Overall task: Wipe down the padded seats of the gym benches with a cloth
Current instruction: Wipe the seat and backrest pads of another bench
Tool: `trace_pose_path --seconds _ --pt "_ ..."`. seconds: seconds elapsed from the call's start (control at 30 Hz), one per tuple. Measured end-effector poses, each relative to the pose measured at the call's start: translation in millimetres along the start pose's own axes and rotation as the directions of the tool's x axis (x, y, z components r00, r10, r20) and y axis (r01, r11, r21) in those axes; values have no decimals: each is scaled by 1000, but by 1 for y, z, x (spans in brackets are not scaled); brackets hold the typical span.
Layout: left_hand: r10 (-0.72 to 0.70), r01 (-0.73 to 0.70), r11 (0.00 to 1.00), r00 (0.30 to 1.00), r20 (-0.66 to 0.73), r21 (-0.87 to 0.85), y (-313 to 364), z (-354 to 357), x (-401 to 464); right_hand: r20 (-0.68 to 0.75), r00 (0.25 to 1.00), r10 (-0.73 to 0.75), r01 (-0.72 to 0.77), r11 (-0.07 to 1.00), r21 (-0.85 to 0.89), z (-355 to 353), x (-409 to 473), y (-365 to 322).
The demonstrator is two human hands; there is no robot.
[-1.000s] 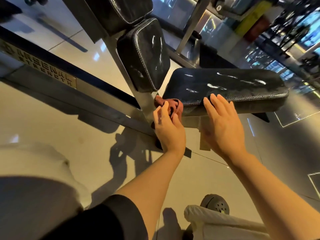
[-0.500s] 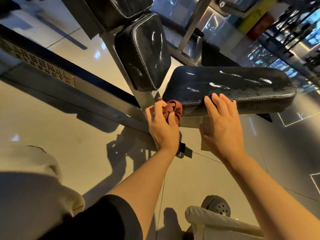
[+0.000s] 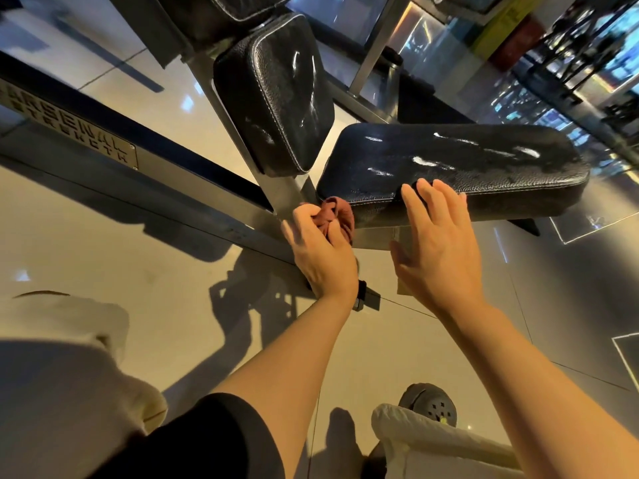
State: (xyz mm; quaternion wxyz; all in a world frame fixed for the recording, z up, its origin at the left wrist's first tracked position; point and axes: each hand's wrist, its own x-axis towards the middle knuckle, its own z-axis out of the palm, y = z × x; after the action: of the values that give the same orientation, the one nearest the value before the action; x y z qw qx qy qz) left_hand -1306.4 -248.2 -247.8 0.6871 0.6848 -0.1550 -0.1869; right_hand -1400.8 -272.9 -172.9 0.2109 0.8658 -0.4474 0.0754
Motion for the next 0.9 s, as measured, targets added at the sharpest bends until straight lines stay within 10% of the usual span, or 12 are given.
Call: trace_pose_path --seconds 0.2,0.37,0.57,0.73,0.9 --pt "202 -203 979 974 103 3 6 17 -24 -13 997 -74 74 997 39 -3 -5 12" --pt "-32 24 998 992 -125 -61 4 23 -19 -173 984 45 -39 999 35 -18 -4 41" --pt "141 -136 986 989 46 -97 25 47 -46 -144 986 89 -87 996 24 -15 -6 54" --pt "-96 46 974 970 -222 -221 16 52 -32 -110 993 32 -35 999 -22 -19 -8 72" --pt "193 -192 973 981 -1 -129 31 71 -62 -154 988 33 -28 999 30 -9 -9 66"
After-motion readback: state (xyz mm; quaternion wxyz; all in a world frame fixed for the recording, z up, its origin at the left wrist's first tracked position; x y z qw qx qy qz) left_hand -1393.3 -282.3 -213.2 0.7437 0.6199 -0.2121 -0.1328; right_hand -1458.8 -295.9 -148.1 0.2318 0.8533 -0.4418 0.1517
